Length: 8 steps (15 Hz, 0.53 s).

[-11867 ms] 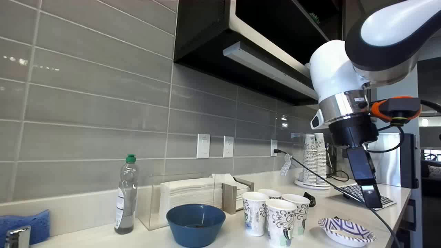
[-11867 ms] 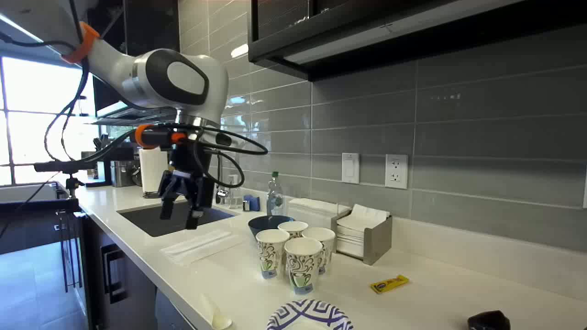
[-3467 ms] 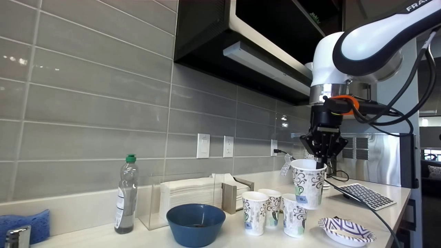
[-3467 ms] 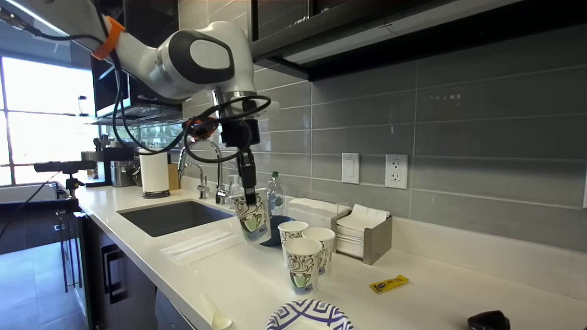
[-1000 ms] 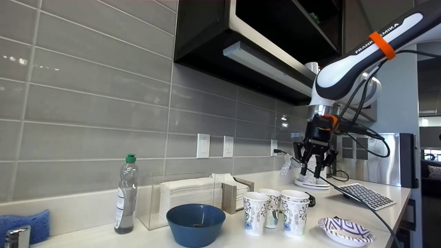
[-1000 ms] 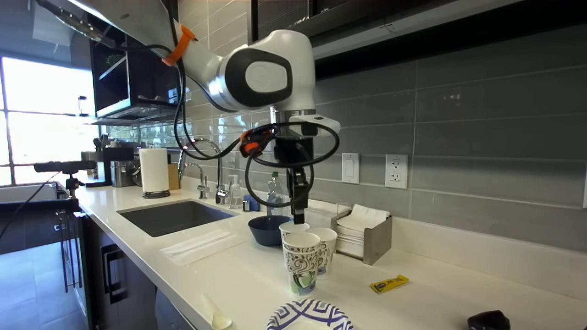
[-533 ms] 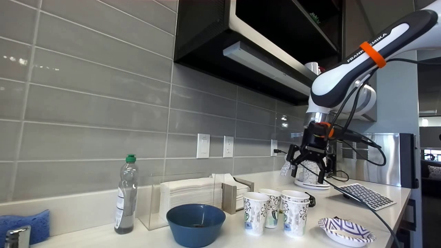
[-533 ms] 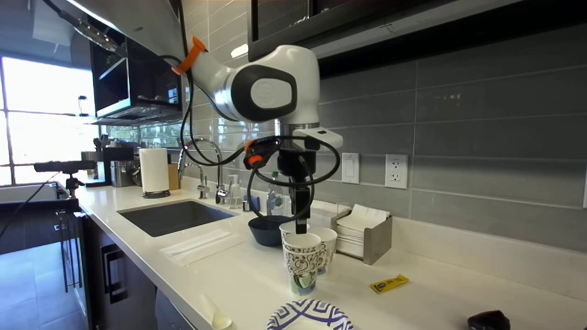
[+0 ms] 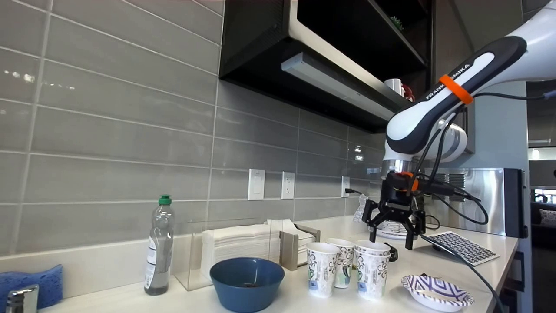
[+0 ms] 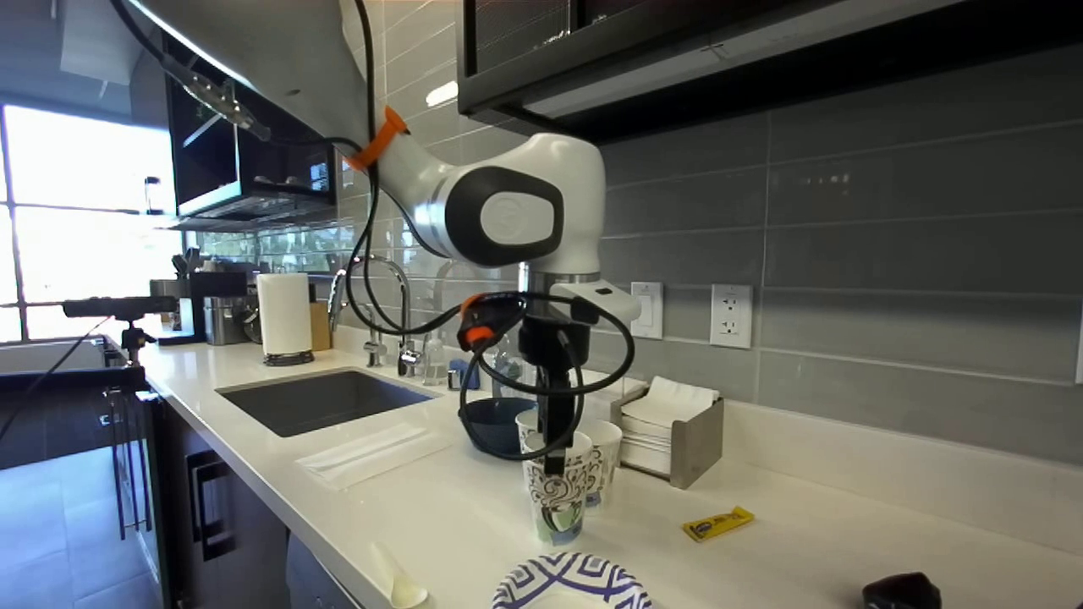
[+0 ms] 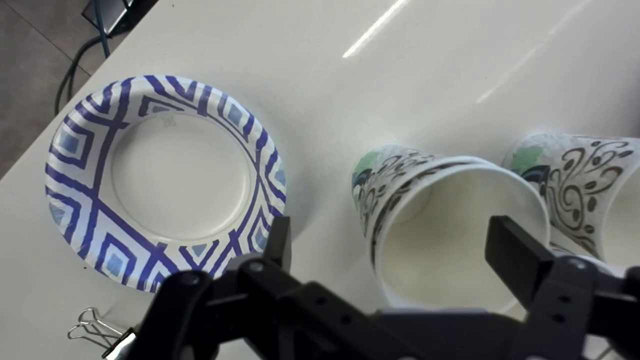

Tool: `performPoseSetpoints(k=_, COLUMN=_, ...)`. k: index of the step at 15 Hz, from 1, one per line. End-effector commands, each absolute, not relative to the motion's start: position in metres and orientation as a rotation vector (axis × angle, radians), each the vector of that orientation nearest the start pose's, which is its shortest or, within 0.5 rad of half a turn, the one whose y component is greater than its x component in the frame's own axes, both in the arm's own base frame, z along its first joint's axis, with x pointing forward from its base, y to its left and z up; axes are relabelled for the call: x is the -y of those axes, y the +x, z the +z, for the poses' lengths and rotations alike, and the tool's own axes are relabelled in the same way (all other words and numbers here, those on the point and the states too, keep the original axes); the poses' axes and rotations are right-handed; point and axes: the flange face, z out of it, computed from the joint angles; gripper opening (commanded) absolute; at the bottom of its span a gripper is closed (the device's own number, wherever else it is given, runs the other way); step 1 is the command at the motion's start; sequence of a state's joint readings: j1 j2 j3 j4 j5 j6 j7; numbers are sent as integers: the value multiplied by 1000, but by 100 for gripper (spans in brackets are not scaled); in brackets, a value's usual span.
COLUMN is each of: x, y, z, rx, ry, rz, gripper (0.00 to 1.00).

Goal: Stack the four coffee cups together.

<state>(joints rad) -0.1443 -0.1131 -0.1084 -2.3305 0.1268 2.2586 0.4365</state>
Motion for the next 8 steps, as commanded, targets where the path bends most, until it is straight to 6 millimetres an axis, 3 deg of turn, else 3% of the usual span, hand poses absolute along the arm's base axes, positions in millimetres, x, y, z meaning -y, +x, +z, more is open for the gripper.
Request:
performPoseSetpoints(k=1, x=126, y=482, z=371, rx=-1168, ry=-2772, rz=-31, gripper=100)
performPoseSetpoints(k=2, x=127, y=482, z=368, rx=-1172, ry=-2770, rz=-21, gripper=95)
performPoseSetpoints(k=3, x=128, y=483, z=364, rx=-1177, ry=-2769, rz=-14, gripper=79)
performPoseSetpoints(k=4, x=129, y=482, z=362, rx=-1181, ry=-2767, rz=-6, gripper=71)
performPoseSetpoints(k=5, x=130, y=483, z=359, rx=-1185, ry=-2765, rz=1, gripper=68)
performPoseSetpoints(k=8, x=131, y=483, z=356, rx=-1191, ry=-2766, rz=13, gripper=44)
